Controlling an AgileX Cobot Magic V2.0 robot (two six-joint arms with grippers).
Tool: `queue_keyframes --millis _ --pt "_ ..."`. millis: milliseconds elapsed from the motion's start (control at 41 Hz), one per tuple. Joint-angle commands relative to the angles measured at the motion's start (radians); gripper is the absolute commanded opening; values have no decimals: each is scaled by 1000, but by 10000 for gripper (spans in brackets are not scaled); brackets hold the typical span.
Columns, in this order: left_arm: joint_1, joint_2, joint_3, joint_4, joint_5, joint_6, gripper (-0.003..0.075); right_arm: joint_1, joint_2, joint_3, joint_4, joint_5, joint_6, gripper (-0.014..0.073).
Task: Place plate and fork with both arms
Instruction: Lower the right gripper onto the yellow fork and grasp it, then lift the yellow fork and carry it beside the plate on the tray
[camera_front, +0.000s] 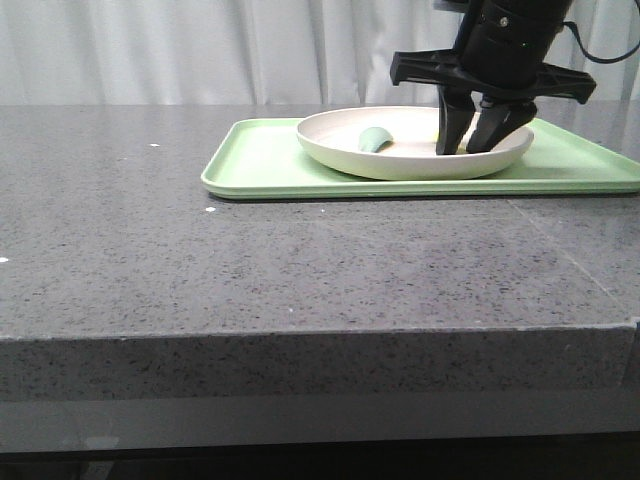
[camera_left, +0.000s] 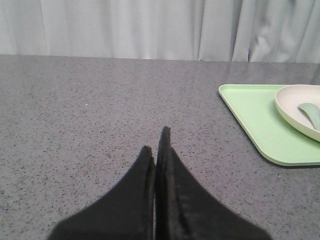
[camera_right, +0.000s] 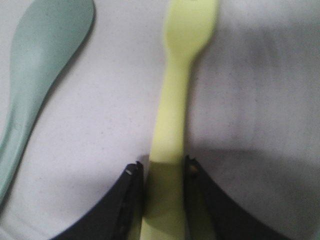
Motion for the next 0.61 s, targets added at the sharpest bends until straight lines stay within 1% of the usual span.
queue_keyframes --millis 0,317,585 --pt "1 8 -26 -6 -82 0 -18 -6 -46 -32 -5 -29 -1 134" --pt "1 8 -26 -6 -82 0 -18 -6 -61 -34 -5 -29 -1 129" --pt "1 8 -26 -6 -82 0 -18 -6 -120 -89 -5 -17 -1 129"
